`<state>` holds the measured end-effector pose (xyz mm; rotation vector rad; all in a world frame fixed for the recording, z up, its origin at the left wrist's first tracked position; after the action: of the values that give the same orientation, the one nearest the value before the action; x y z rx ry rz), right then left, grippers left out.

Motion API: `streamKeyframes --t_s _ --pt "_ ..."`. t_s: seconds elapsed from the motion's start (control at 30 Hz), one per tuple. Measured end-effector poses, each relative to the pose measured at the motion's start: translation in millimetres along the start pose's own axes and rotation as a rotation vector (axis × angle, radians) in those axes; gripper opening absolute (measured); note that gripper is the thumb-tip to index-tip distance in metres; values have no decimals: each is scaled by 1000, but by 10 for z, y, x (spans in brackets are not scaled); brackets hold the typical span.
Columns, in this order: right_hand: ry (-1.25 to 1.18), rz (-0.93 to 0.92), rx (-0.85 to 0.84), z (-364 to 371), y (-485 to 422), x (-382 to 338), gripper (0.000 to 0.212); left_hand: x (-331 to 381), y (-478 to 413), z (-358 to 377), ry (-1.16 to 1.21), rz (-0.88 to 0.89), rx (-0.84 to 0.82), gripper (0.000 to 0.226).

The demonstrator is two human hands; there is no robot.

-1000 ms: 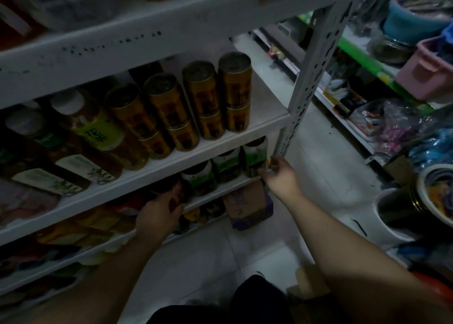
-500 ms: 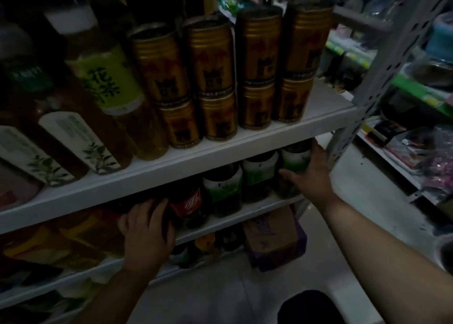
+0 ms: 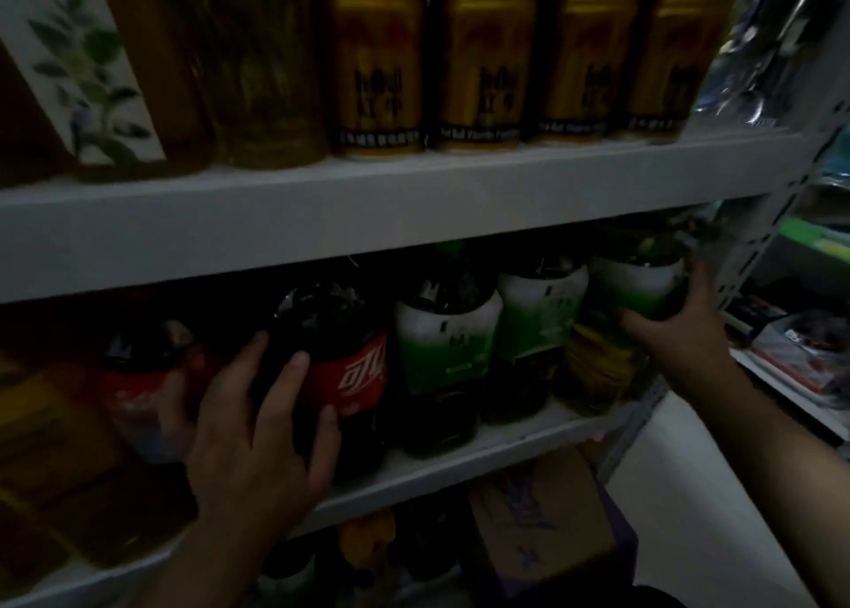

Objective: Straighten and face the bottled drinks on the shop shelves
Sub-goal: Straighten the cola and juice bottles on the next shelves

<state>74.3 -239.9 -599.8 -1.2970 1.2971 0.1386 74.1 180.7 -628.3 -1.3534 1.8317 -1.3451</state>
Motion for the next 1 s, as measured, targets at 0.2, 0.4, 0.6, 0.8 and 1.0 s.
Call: streamKeyframes --t_s 0.2,0.4,0.6,0.8,1.0 --pt "-233 55 -42 23 35 118 101 -15 192 89 -34 -17 11 64" --pt "88 63 184 239 270 149 105 -41 311 148 -94 1 -12 74" --pt "-163 134 1 26 182 317 93 -57 357 189 11 -33 34 73" --pt "92 189 151 42 426 250 58 12 408 210 97 -128 -5 72" --pt "-42 359 472 433 484 268 46 114 581 150 108 -194 -75 68"
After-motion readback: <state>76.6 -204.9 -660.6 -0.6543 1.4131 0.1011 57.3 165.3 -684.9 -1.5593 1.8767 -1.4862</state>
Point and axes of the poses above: each hand's wrist, its own y-axis away from the middle knuckle, its own z-axis out of the palm, x = y × z, the point moved 2 cm from there along -y, towards the middle knuckle, and after that the axes turned 12 degrees about -z, right-handed, at the moved point
